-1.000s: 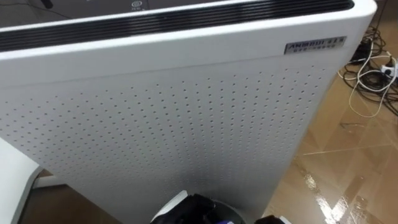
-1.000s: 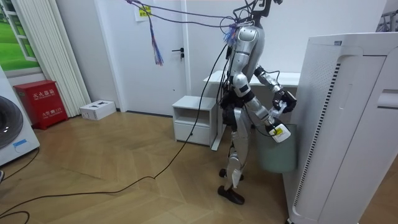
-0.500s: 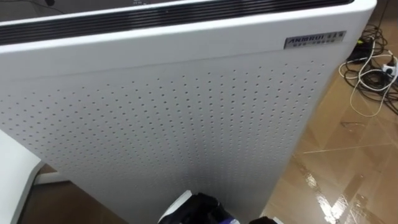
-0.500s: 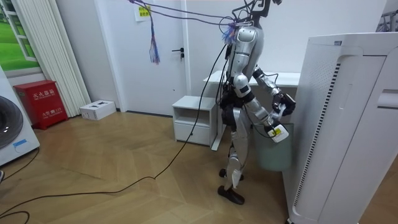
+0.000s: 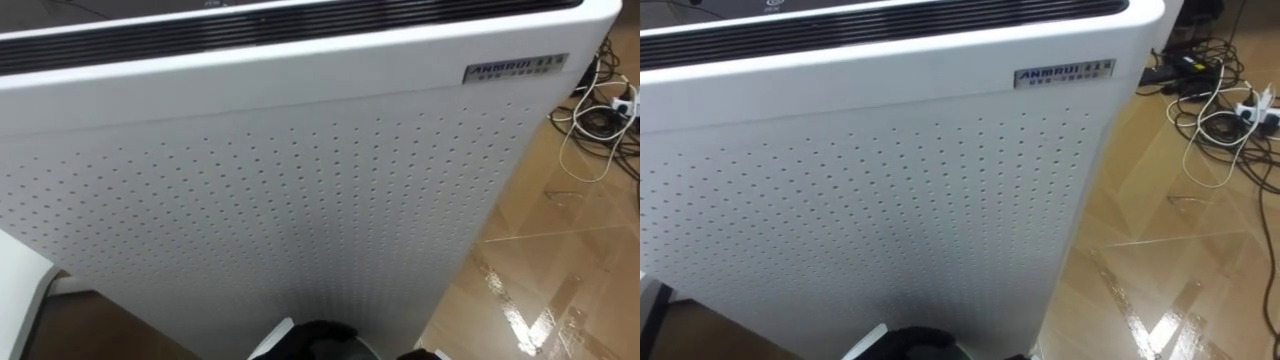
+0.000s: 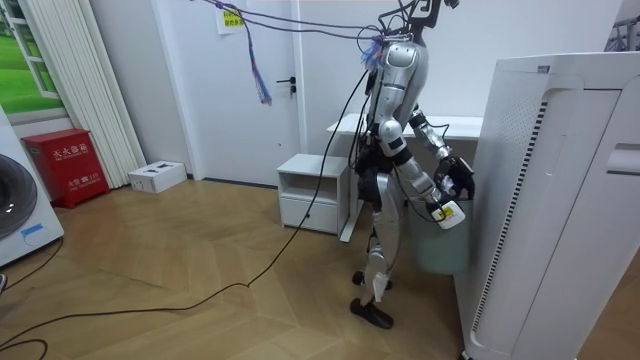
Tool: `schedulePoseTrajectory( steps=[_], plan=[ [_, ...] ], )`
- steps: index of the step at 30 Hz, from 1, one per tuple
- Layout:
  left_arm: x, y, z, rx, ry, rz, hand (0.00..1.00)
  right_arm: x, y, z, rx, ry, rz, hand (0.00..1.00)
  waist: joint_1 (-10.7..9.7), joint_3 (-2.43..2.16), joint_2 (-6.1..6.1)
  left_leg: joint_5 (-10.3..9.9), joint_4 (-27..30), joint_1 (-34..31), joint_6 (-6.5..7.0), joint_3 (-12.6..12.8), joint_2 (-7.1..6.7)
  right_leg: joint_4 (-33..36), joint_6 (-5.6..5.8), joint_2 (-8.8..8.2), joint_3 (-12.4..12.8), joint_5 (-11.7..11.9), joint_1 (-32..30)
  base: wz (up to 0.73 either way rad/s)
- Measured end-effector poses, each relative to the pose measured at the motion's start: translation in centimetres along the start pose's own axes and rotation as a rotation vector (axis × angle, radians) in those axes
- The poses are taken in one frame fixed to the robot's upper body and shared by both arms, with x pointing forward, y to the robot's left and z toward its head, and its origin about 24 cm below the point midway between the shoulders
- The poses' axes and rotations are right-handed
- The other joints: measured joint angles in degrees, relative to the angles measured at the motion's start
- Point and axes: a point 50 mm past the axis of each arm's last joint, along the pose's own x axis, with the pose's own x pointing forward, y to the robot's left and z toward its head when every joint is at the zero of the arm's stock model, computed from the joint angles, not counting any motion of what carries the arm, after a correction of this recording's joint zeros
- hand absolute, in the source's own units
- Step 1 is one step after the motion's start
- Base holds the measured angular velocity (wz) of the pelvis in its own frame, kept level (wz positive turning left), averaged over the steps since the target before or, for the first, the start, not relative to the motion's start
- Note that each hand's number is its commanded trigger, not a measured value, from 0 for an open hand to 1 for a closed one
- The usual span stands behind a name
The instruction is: Pick garbage
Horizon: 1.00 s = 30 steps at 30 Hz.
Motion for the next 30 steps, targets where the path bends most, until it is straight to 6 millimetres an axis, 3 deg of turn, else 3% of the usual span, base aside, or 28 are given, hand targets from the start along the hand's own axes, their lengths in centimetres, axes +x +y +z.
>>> schedulePoseTrajectory(
  steps=[20, 30],
  plan=[
    [-0.4, -0.5, -0.6, 0.057, 0.026, -0.013, 0.00, -0.3, -0.4, -0.4, 0.020, 0.004, -0.012, 1.00, 0.49, -0.68, 0.19, 0.00, 0.06, 1.45, 0.00, 1.44, 0.07, 1.03, -0.08, -0.01, 0.79, 0.03, 0.43, -0.03],
    [-1.1, -0.8, -1.5, 0.045, 0.055, -0.018, 0.00, -0.7, -1.1, -0.9, 0.010, 0.023, -0.027, 1.00, 0.48, -0.79, 0.02, 0.00, -0.07, 1.75, 0.00, 1.34, 0.03, 0.88, -0.07, -0.03, 0.84, 0.03, 0.60, 0.00]
  ],
)
